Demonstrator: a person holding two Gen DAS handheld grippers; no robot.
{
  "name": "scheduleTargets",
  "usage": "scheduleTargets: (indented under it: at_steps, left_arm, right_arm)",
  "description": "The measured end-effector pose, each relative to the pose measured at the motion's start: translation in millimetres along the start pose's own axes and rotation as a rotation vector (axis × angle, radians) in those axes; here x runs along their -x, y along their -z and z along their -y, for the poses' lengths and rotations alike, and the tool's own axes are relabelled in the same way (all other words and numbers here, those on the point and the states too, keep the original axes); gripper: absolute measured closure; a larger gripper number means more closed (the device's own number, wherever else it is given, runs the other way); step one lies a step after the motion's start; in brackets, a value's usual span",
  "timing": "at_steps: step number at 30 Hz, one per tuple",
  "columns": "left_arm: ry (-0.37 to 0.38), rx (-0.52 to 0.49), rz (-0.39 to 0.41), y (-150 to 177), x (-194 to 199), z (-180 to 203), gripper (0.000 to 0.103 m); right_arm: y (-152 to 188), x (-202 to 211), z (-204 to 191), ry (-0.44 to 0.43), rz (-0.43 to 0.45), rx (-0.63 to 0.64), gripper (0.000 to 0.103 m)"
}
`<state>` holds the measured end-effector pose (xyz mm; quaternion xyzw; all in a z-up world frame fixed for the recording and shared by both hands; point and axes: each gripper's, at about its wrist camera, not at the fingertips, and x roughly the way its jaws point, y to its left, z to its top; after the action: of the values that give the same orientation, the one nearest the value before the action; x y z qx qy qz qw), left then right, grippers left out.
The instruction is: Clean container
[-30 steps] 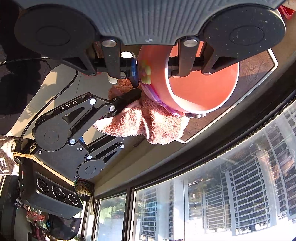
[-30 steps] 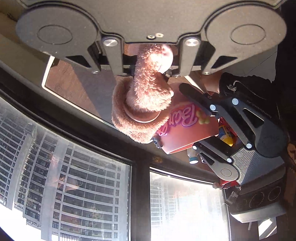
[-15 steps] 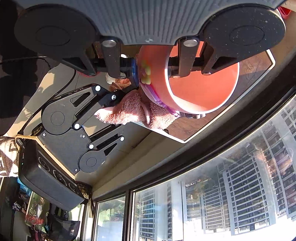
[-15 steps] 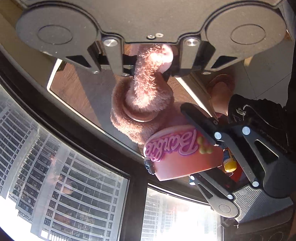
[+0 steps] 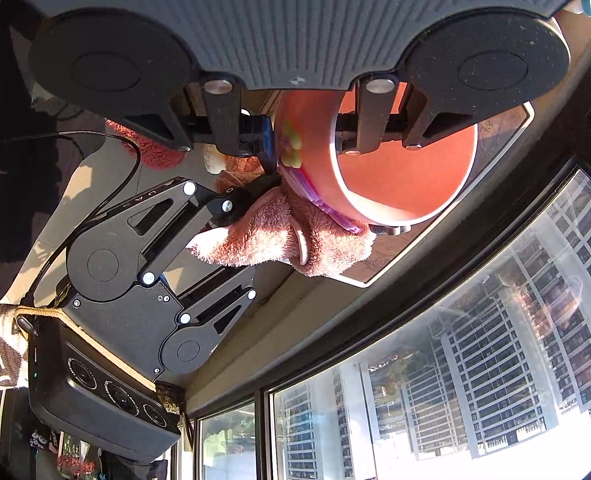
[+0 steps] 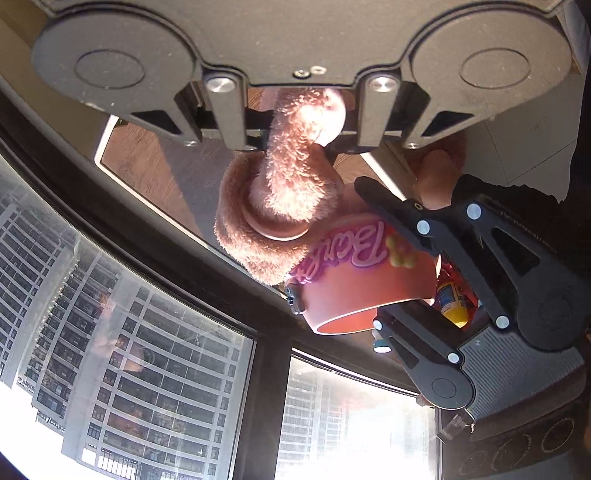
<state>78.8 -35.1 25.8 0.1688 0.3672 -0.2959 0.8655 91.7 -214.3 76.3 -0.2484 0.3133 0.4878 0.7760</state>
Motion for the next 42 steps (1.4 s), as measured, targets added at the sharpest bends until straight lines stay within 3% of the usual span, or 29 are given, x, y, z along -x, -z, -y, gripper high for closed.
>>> scheduleTargets:
  at_steps: [11, 14, 18, 21, 36, 42]
  left_arm:
    - [0.014, 0.074, 0.004, -0.2, 1.3, -12.4, 0.080]
    - [0.018, 0.092, 0.000, 0.9, 1.4, -15.3, 0.080]
    - [0.034, 0.099, -0.006, 0.9, -0.1, -14.8, 0.080]
    - [0.069, 0.098, 0.004, 0.1, 2.0, -11.3, 0.080]
    - [0.081, 0.294, 0.014, -14.6, -5.2, -37.8, 0.080]
    - [0.094, 0.342, 0.011, -17.3, -10.0, -41.4, 0.079]
  right_arm:
    - [3.0, 1.9, -6.2, -0.065, -0.030, 0.036, 0.084]
    - [3.7, 5.3, -0.9, -0.043, -0.032, 0.033, 0.084]
    - [1.8, 2.6, 19.0, 0.060, -0.017, -0.044, 0.084]
    - [1.6, 1.8, 23.4, 0.069, -0.008, -0.069, 0.083]
    - [3.3, -0.6, -1.9, -0.054, -0.028, 0.030, 0.084]
    - [4.8, -2.1, 15.7, 0.058, -0.041, -0.023, 0.083]
